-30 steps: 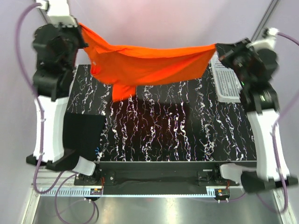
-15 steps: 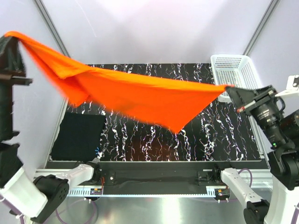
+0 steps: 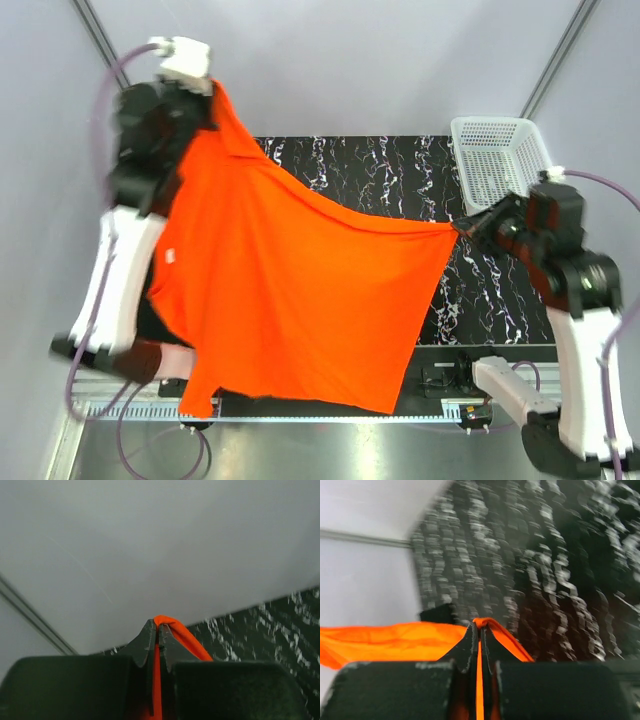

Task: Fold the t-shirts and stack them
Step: Flatten the tshirt out

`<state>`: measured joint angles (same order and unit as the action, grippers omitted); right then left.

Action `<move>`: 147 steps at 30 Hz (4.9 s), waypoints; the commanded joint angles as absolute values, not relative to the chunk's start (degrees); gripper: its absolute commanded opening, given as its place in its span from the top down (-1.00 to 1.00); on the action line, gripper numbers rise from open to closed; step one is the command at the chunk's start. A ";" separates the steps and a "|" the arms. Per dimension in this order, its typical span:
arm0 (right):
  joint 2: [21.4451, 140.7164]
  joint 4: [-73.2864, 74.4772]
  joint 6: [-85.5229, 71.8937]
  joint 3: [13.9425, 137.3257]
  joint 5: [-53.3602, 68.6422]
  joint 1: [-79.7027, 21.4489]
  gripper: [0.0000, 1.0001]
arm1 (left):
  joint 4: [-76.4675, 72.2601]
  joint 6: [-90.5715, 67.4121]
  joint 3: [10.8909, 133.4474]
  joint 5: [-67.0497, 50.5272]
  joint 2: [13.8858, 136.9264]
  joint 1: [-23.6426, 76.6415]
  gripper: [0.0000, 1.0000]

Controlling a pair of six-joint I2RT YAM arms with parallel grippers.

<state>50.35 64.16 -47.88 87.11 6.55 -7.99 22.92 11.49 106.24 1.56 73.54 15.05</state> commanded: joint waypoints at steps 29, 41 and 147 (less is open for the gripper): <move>90.97 45.97 -32.97 67.59 -9.14 14.59 1.00 | 8.70 -5.27 119.09 -8.00 129.99 19.86 0.93; 94.92 43.33 -29.09 73.56 -6.42 15.38 1.00 | 5.98 -8.88 119.00 -6.59 127.62 15.56 0.94; 83.15 51.68 -29.09 56.34 12.13 14.15 0.26 | 31.91 5.62 110.13 20.66 127.79 27.86 0.12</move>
